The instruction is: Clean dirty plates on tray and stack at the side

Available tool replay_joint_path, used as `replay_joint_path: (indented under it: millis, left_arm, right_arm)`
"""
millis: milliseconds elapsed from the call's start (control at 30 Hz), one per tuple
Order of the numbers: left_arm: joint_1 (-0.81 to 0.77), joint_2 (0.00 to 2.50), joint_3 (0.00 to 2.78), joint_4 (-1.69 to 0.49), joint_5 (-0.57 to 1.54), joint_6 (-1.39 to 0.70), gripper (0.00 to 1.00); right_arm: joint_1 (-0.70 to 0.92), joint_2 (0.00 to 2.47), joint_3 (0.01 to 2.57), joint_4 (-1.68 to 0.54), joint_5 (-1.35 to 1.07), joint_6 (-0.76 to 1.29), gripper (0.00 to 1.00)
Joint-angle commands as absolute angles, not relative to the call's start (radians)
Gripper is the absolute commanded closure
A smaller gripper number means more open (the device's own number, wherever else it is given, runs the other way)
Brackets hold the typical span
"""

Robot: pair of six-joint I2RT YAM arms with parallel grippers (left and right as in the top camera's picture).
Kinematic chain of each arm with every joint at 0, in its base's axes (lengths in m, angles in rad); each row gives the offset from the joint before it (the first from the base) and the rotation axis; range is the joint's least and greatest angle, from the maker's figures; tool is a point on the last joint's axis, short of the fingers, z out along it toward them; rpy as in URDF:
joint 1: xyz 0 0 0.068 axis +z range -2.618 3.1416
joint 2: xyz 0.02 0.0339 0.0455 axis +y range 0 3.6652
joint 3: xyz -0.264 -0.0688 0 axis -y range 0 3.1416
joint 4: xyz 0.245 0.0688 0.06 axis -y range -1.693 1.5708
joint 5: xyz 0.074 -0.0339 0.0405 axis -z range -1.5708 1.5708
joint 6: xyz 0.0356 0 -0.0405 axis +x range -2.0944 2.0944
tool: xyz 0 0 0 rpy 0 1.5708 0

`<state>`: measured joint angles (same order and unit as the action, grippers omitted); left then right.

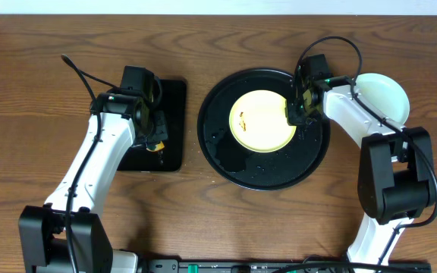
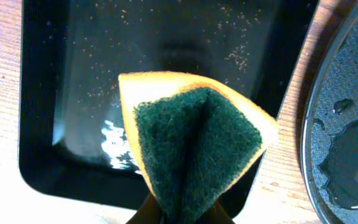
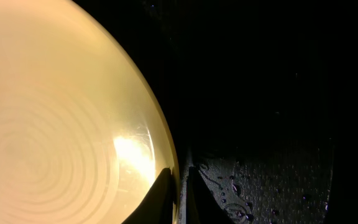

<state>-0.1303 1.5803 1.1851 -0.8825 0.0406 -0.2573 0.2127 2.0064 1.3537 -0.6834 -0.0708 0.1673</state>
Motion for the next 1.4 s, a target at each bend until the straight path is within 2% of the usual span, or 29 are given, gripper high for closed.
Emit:
replay_joint_path:
  millis: [0,100,400,633,867,1367]
  left_arm:
    - [-0.130,1.583,1.182,-0.880,0.045,-0.247,0.92]
    - [-0.130,1.583,1.182,-0.866,0.045,-0.247,0.92]
    - [-0.163,1.583,1.223,-0.863,0.044,-0.221,0.93]
    - [-0.267,1.588,1.235,-0.751,0.237,-0.223,0.93]
    - [-0.387,1.596,1.235,-0.677,0.251,-0.293,0.92]
    - [-0.399,1.596,1.235,-0.635,0.250,-0.315,0.92]
  right_arm:
    - [0.211,2.008,1.357,-0.685,-0.057,0.155,0.94]
    - [0.211,2.009,1.357,-0.685,-0.057,0.155,0.99]
    - [0.226,2.009,1.357,-0.681,-0.058,0.156,0.99]
    - [0.230,2.009,1.357,-0.680,-0.057,0.155,0.99]
    - [0.230,2.009,1.357,-0.681,-0.057,0.147,0.99]
    - [0.229,2.009,1.357,-0.685,-0.057,0.147,0.99]
